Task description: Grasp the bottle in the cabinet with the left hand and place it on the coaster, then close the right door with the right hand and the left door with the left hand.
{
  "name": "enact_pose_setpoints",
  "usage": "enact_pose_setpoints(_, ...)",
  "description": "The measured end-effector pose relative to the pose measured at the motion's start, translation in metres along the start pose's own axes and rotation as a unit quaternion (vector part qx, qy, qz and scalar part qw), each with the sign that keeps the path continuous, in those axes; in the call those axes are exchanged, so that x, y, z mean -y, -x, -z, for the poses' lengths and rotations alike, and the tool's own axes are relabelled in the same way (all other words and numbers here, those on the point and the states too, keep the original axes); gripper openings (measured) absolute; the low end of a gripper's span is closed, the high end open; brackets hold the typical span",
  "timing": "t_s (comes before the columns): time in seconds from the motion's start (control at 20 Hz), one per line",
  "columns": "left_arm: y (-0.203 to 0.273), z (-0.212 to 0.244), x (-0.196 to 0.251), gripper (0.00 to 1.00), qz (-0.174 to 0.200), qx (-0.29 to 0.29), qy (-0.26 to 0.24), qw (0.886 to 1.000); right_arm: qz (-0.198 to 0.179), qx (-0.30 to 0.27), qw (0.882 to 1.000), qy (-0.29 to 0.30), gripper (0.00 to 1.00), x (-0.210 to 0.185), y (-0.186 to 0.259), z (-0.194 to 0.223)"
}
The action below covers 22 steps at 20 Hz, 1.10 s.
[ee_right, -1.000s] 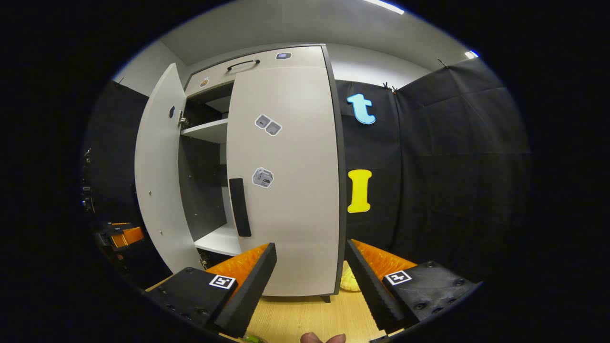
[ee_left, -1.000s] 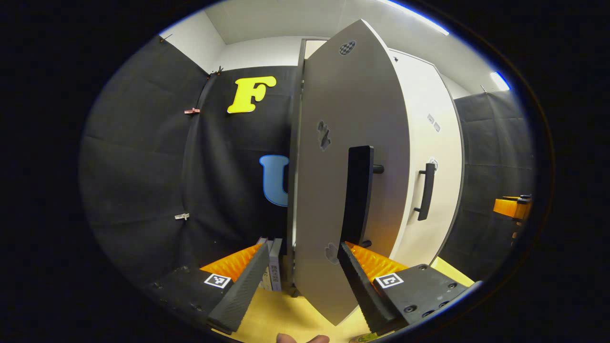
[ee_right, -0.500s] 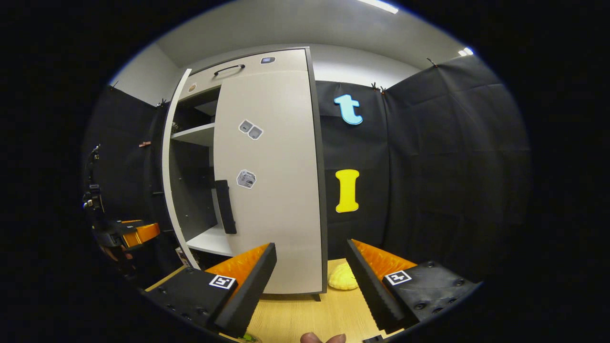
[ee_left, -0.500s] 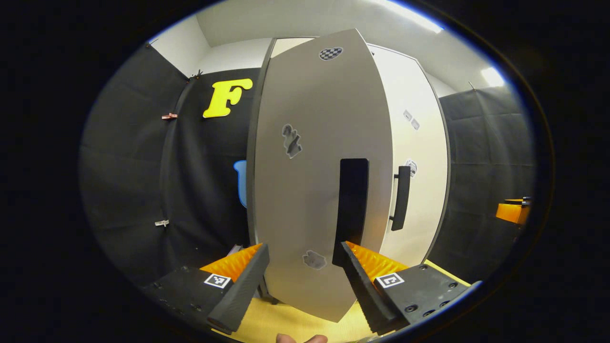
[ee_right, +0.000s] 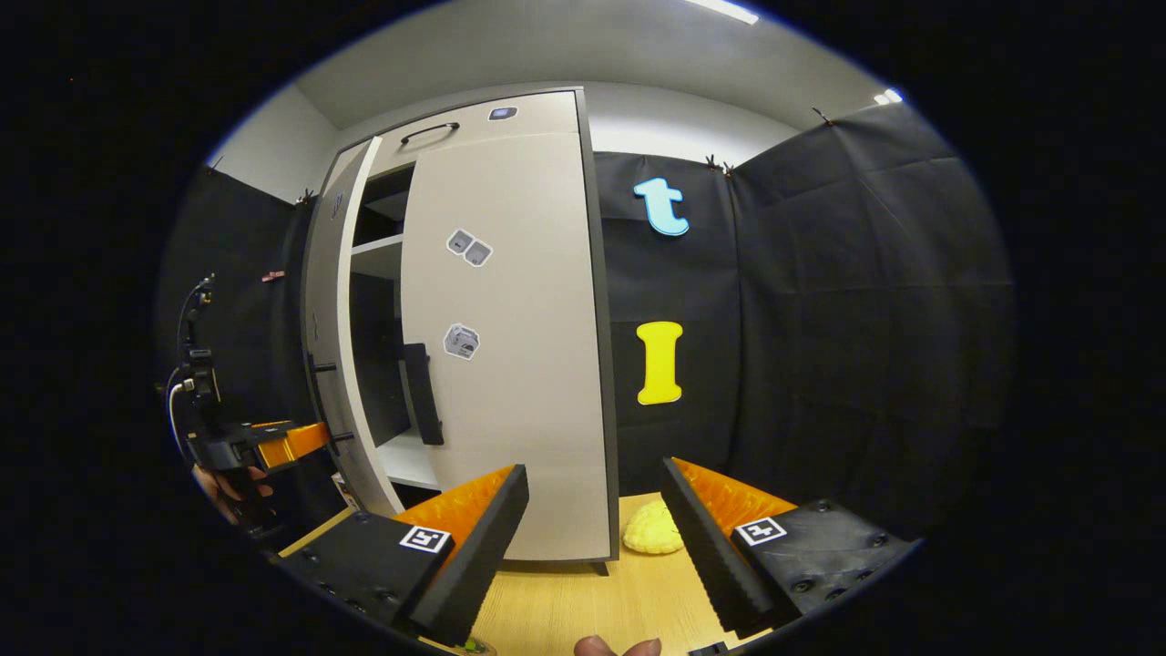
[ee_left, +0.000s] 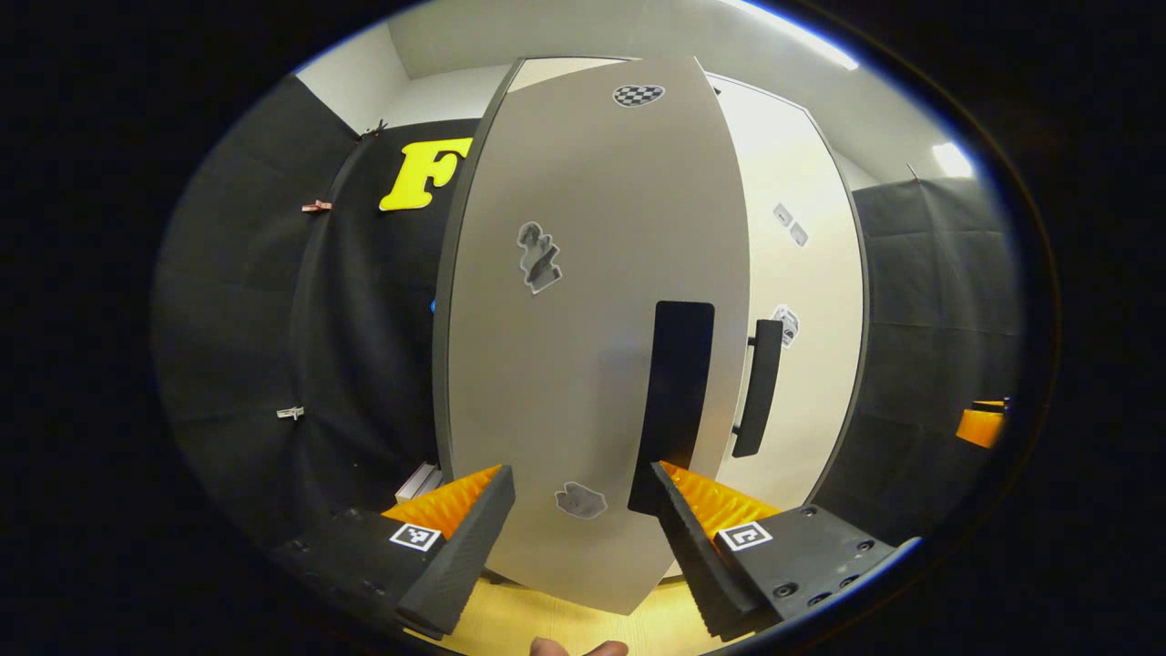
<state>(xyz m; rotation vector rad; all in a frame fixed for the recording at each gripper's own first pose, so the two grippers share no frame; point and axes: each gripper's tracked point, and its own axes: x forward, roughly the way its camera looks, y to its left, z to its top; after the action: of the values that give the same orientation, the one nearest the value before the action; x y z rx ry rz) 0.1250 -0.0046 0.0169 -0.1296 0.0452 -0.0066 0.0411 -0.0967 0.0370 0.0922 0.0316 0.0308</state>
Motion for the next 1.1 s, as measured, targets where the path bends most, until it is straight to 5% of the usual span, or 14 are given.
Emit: enact_pose_setpoints(1.1,-0.016,-0.007,0.013,0.95,0.005,0.003,-0.042,0.999,-0.016,-0.009,1.0,0.011,0.98,-0.016,-0.003,0.004)
